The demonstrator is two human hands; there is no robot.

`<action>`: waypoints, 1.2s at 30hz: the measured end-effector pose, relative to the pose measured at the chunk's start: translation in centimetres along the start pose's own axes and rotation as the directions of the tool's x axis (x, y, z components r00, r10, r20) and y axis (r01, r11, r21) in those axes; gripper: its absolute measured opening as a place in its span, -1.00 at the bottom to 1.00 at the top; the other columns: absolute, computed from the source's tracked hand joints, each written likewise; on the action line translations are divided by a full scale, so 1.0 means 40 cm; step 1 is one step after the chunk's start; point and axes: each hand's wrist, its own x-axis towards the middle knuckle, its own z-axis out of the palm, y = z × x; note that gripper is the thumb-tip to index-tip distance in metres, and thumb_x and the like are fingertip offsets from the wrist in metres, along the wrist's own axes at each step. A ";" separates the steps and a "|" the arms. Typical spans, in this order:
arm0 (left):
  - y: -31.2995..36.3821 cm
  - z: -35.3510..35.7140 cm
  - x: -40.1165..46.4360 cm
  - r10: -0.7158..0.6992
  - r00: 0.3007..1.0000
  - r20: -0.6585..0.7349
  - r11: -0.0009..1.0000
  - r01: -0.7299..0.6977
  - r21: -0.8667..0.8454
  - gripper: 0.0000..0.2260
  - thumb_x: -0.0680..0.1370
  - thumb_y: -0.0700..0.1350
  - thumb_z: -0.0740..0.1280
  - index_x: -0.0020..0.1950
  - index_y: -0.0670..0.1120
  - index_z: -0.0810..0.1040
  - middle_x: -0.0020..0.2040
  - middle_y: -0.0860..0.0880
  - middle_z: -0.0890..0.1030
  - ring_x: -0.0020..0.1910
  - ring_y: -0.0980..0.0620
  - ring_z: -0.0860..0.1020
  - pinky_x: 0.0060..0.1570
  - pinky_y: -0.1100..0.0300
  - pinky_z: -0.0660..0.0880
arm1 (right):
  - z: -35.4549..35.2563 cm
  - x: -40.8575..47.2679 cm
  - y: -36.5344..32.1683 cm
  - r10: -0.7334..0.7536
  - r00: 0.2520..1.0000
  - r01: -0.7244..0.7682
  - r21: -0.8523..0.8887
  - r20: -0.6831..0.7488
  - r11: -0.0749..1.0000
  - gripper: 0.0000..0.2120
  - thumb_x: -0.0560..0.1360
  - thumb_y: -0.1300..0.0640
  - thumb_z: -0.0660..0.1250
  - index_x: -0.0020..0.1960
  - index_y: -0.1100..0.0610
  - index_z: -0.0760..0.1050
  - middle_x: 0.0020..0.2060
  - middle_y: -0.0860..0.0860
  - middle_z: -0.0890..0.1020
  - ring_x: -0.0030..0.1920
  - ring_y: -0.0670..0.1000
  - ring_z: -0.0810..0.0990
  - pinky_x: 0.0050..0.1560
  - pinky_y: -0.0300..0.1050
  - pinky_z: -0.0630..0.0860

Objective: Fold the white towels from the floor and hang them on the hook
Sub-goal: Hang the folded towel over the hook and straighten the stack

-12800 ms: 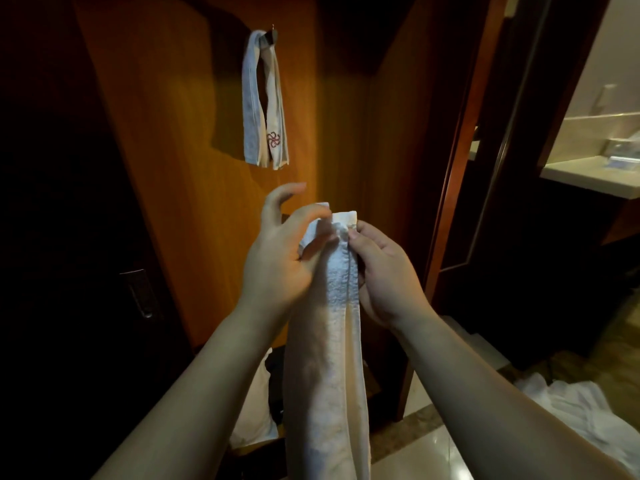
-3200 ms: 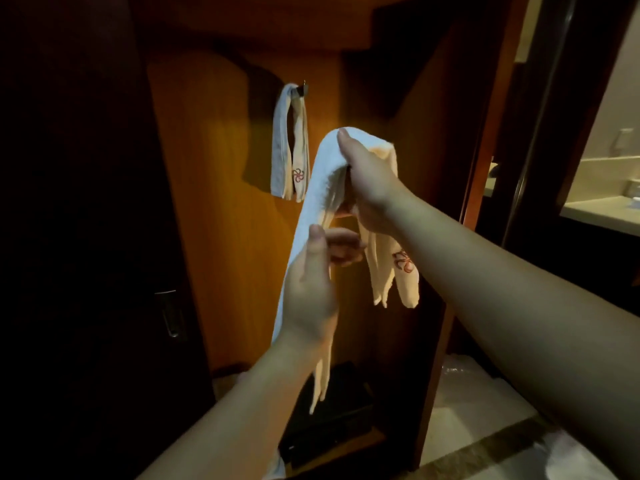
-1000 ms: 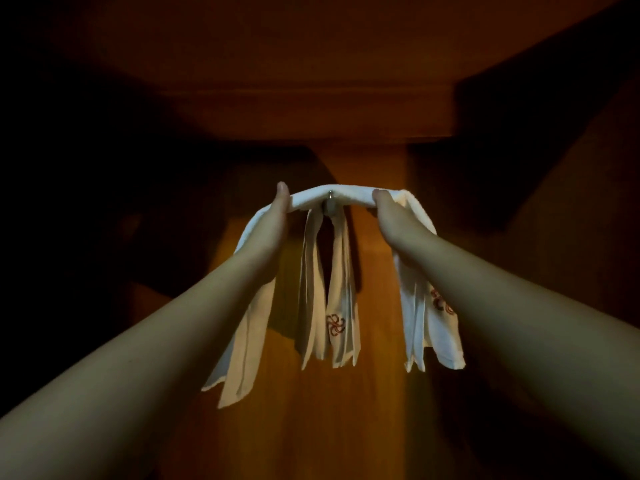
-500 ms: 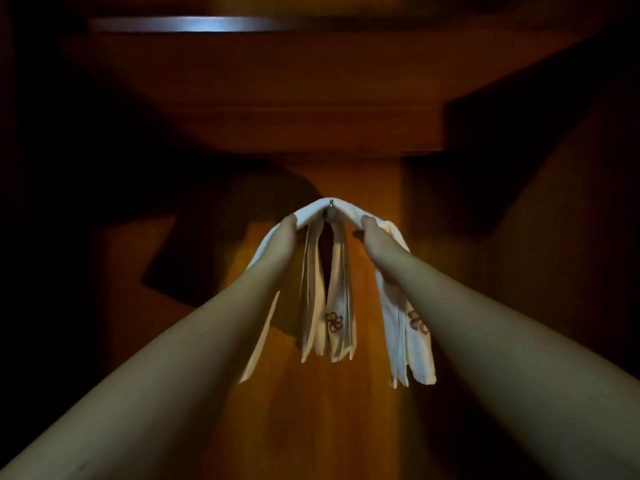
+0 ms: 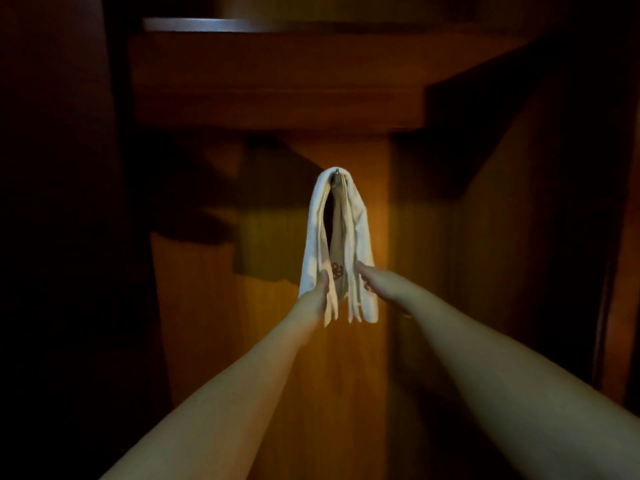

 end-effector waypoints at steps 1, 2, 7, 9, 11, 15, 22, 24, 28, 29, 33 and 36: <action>-0.030 -0.005 -0.036 -0.022 1.000 0.011 0.997 0.021 0.080 -0.40 0.65 0.33 -0.01 0.52 -0.01 0.38 0.51 -0.11 0.41 0.48 -0.14 0.36 0.28 0.03 0.38 | 0.014 -0.034 0.020 -0.003 1.000 0.003 -0.031 -0.005 1.000 -0.34 0.62 -0.34 0.03 0.58 0.03 0.25 0.58 0.09 0.25 0.55 0.15 0.24 0.51 0.12 0.16; -0.062 -0.012 -0.067 -0.025 1.000 0.013 0.987 0.022 0.158 -0.43 0.65 0.32 0.04 0.51 0.00 0.39 0.49 -0.12 0.43 0.45 -0.13 0.39 0.28 0.02 0.39 | 0.027 -0.068 0.040 0.005 1.000 -0.006 -0.063 -0.019 0.998 -0.39 0.64 -0.29 0.07 0.56 0.03 0.28 0.56 0.08 0.29 0.53 0.13 0.28 0.48 0.09 0.21; -0.180 -0.052 -0.172 0.033 0.998 0.044 0.858 -0.051 0.510 -0.48 0.65 0.17 0.22 0.58 0.03 0.28 0.50 -0.05 0.42 0.33 -0.04 0.50 0.11 0.12 0.45 | 0.061 -0.246 0.123 0.089 0.992 -0.110 -0.282 -0.086 0.953 -0.45 0.65 -0.19 0.16 0.56 0.03 0.30 0.53 0.07 0.35 0.50 0.12 0.34 0.45 0.04 0.27; -0.204 -0.061 -0.213 0.051 0.994 0.097 0.787 -0.100 0.609 -0.45 0.64 0.16 0.24 0.59 0.03 0.25 0.54 -0.04 0.35 0.41 -0.05 0.44 0.28 0.06 0.44 | 0.072 -0.327 0.153 0.103 0.992 -0.123 -0.350 -0.075 0.929 -0.44 0.65 -0.18 0.17 0.57 0.04 0.26 0.54 0.07 0.33 0.51 0.12 0.32 0.45 0.01 0.28; -0.228 -0.055 -0.253 0.062 0.982 0.179 0.710 -0.169 0.684 -0.45 0.64 0.15 0.24 0.59 0.03 0.23 0.59 -0.04 0.28 0.53 -0.06 0.30 0.43 0.01 0.28 | 0.079 -0.414 0.192 0.108 0.992 -0.127 -0.419 -0.068 0.899 -0.44 0.66 -0.16 0.18 0.58 0.05 0.24 0.55 0.07 0.32 0.51 0.12 0.32 0.44 0.00 0.28; -0.285 0.004 -0.324 0.060 0.945 0.322 0.594 -0.293 0.749 -0.44 0.65 0.15 0.22 0.61 0.00 0.21 0.61 -0.05 0.21 0.57 -0.07 0.21 0.48 0.02 0.20 | 0.077 -0.574 0.313 0.122 0.992 -0.125 -0.586 -0.046 0.801 -0.39 0.66 -0.18 0.15 0.62 0.02 0.13 0.61 0.03 0.17 0.57 0.10 0.20 0.52 0.08 0.19; -0.447 0.227 -0.439 0.005 0.862 0.507 0.547 -0.427 0.720 -0.47 0.64 0.17 0.22 0.59 0.11 0.20 0.61 0.01 0.20 0.57 -0.07 0.19 0.52 -0.13 0.19 | 0.039 -0.830 0.601 0.250 0.966 -0.213 -0.727 -0.058 0.653 -0.30 0.62 -0.25 0.18 0.63 0.04 0.09 0.62 0.04 0.10 0.61 0.06 0.06 0.55 0.09 0.08; -0.496 0.318 -0.468 -0.033 0.818 0.574 0.522 -0.476 0.708 -0.48 0.65 0.15 0.21 0.59 0.09 0.20 0.61 0.02 0.19 0.58 -0.03 0.15 0.54 -0.11 0.13 | 0.016 -0.907 0.695 0.305 0.949 -0.267 -0.725 -0.082 0.634 -0.30 0.62 -0.25 0.18 0.63 0.07 0.10 0.62 0.07 0.11 0.61 0.06 0.06 0.54 0.07 0.09; -0.584 0.523 -0.513 -0.108 0.728 0.677 0.515 -0.541 0.665 -0.48 0.67 0.13 0.20 0.59 0.01 0.23 0.61 -0.03 0.21 0.57 -0.05 0.19 0.53 -0.08 0.17 | -0.033 -1.064 0.886 0.407 0.899 -0.406 -0.657 -0.163 0.635 -0.28 0.59 -0.25 0.21 0.62 0.05 0.13 0.61 0.09 0.15 0.59 0.11 0.12 0.52 0.04 0.11; -0.607 0.578 -0.521 -0.127 0.706 0.697 0.508 -0.557 0.657 -0.47 0.67 0.13 0.20 0.60 -0.02 0.23 0.61 -0.04 0.22 0.58 -0.05 0.19 0.53 -0.06 0.18 | -0.043 -1.102 0.936 0.446 0.877 -0.451 -0.632 -0.181 0.631 -0.28 0.58 -0.26 0.20 0.62 0.05 0.12 0.61 0.09 0.15 0.59 0.13 0.14 0.51 0.07 0.12; -0.689 0.815 -0.556 -0.212 0.617 0.757 0.470 -0.615 0.633 -0.45 0.67 0.15 0.19 0.60 -0.06 0.23 0.61 -0.07 0.22 0.56 -0.07 0.23 0.50 0.04 0.20 | -0.089 -1.240 1.137 0.576 0.788 -0.589 -0.539 -0.218 0.603 -0.30 0.58 -0.27 0.21 0.59 0.09 0.20 0.58 0.09 0.23 0.55 0.14 0.23 0.49 0.13 0.19; -0.741 0.972 -0.581 -0.248 0.585 0.772 0.485 -0.615 0.622 -0.49 0.66 0.10 0.23 0.56 -0.06 0.32 0.54 -0.10 0.35 0.47 -0.10 0.38 0.38 0.08 0.32 | -0.130 -1.327 1.261 0.628 0.748 -0.644 -0.461 -0.213 0.611 -0.33 0.58 -0.26 0.23 0.56 0.07 0.25 0.56 0.05 0.26 0.49 0.14 0.32 0.43 0.08 0.26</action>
